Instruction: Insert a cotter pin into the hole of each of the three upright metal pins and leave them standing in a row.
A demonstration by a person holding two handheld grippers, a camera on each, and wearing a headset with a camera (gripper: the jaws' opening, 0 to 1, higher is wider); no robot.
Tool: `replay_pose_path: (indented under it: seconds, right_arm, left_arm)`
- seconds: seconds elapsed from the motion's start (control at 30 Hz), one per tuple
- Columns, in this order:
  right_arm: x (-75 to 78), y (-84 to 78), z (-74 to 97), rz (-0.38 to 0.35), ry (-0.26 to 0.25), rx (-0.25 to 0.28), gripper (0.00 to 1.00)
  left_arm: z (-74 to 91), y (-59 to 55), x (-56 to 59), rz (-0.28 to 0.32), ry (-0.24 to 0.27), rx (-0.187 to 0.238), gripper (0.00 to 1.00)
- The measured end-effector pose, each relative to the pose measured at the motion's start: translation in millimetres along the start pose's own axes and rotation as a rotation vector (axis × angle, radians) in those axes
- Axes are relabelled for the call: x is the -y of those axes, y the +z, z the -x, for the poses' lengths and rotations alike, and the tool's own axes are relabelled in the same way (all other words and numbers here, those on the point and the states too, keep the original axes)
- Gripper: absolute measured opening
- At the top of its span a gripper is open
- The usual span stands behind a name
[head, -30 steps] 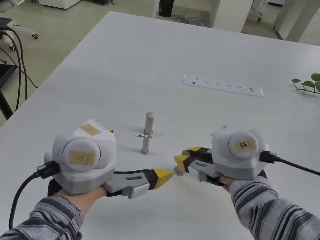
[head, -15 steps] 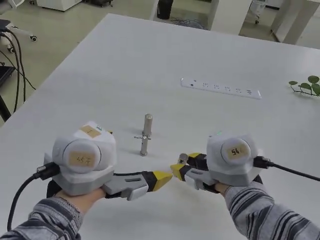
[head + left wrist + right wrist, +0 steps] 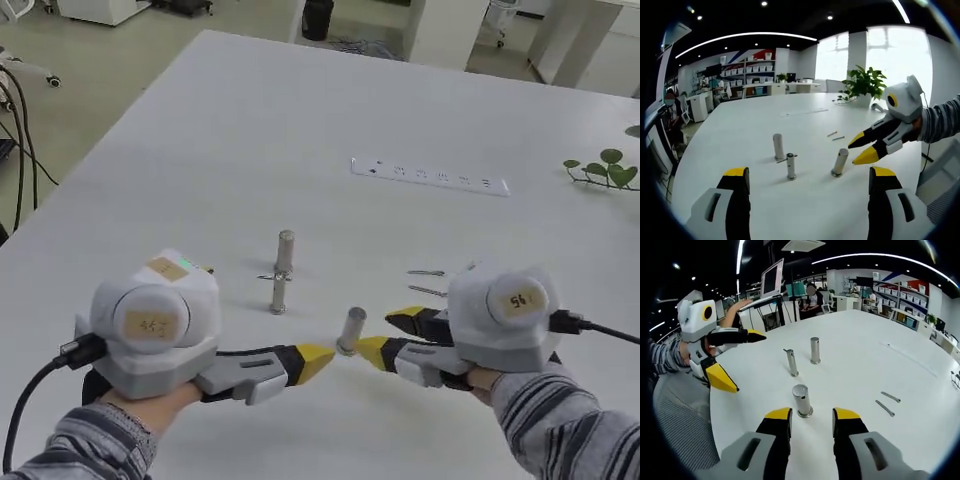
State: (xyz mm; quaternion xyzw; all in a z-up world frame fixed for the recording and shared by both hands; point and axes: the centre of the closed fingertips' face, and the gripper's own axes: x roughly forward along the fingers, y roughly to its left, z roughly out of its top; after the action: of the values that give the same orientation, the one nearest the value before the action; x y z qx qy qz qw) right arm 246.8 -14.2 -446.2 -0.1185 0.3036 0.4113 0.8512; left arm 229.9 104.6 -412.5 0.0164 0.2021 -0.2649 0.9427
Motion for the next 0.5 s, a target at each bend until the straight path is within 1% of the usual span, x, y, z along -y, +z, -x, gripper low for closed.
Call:
replay_pose_path:
  seconds: [0.1, 0.2, 0.27, 0.33, 0.37, 0.43, 0.5]
  right_arm:
    - [13.0, 2.0, 6.0, 0.001, -0.014, -0.009, 0.28]
    - [29.3, 4.5, 11.5, 0.024, -0.034, -0.030, 0.28]
    - [37.4, 5.5, 13.9, 0.028, -0.038, -0.048, 0.30]
    - [43.0, 5.7, 15.9, 0.047, -0.039, -0.069, 0.29]
    - [46.8, 4.5, 17.1, 0.065, -0.038, -0.094, 0.30]
    - [50.4, 5.9, 17.7, 0.082, -0.034, -0.105, 0.30]
    - [55.4, 4.6, 17.8, 0.105, -0.026, -0.136, 0.30]
  left_arm:
    - [-0.6, -0.9, 0.6, -0.006, -0.002, -0.004, 0.99]
    - [-0.9, -0.6, 2.0, -0.006, -0.007, -0.003, 0.99]
    - [-1.2, -1.1, 2.6, -0.007, -0.010, -0.005, 0.99]
    - [-1.1, -3.5, 2.4, -0.015, -0.007, -0.021, 0.98]
    - [-1.1, -3.5, 2.3, -0.018, -0.007, -0.022, 0.98]
    - [-1.1, -3.6, 2.5, -0.015, -0.009, -0.022, 0.98]
    - [-1.1, -4.0, 2.4, -0.011, -0.010, -0.024, 0.98]
